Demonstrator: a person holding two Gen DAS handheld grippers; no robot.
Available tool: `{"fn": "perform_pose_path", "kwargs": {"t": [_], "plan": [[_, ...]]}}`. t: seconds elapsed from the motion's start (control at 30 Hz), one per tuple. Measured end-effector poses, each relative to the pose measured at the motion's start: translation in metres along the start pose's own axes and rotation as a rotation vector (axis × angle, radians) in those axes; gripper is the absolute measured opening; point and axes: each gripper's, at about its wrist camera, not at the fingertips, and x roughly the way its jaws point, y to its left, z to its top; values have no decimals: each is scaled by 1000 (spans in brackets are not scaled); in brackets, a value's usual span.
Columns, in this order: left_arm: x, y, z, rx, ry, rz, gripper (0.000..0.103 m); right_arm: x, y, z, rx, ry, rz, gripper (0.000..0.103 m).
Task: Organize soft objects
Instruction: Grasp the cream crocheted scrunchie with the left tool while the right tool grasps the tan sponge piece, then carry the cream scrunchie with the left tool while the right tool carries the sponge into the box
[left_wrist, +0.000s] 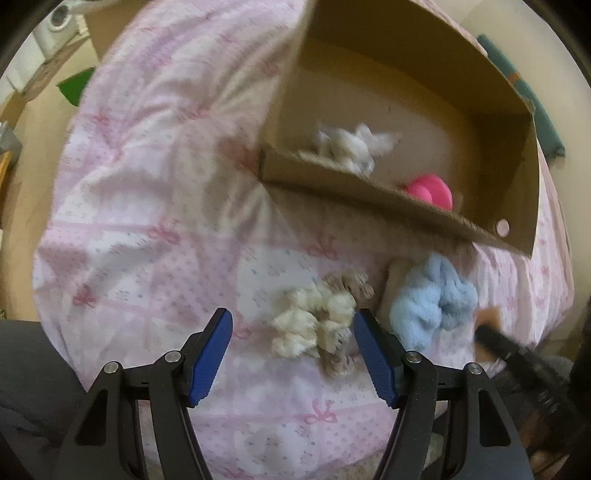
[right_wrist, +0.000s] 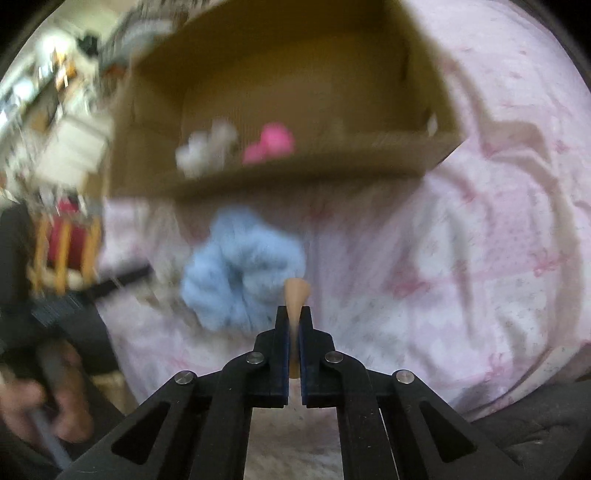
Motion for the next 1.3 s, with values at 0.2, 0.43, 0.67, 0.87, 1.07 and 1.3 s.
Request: {"fn": "perform_pose_path", "kwargs": {"t": [0.2, 0.43, 0.67, 0.87, 1.07, 1.3], "plan": [[21, 4, -3, -26, 83, -48, 24, -7, -12, 8, 36, -33, 34, 6], [-3, 10, -4, -6, 8, -25, 8, -8, -15, 8, 44, -33, 51, 6], [-25, 12, -8, 12, -75, 27, 8, -16, -8, 6, 9, -57, 62, 6], [-31, 14, -9, 13, -113, 63, 8, -18, -2, 4, -20, -74, 49, 6], [-37, 11, -9, 27, -159, 91, 8, -26, -1, 3, -22, -105, 57, 6], [-46, 7, -11, 27, -208, 103, 8, -34, 0, 3, -28, -136, 68, 6]]}}
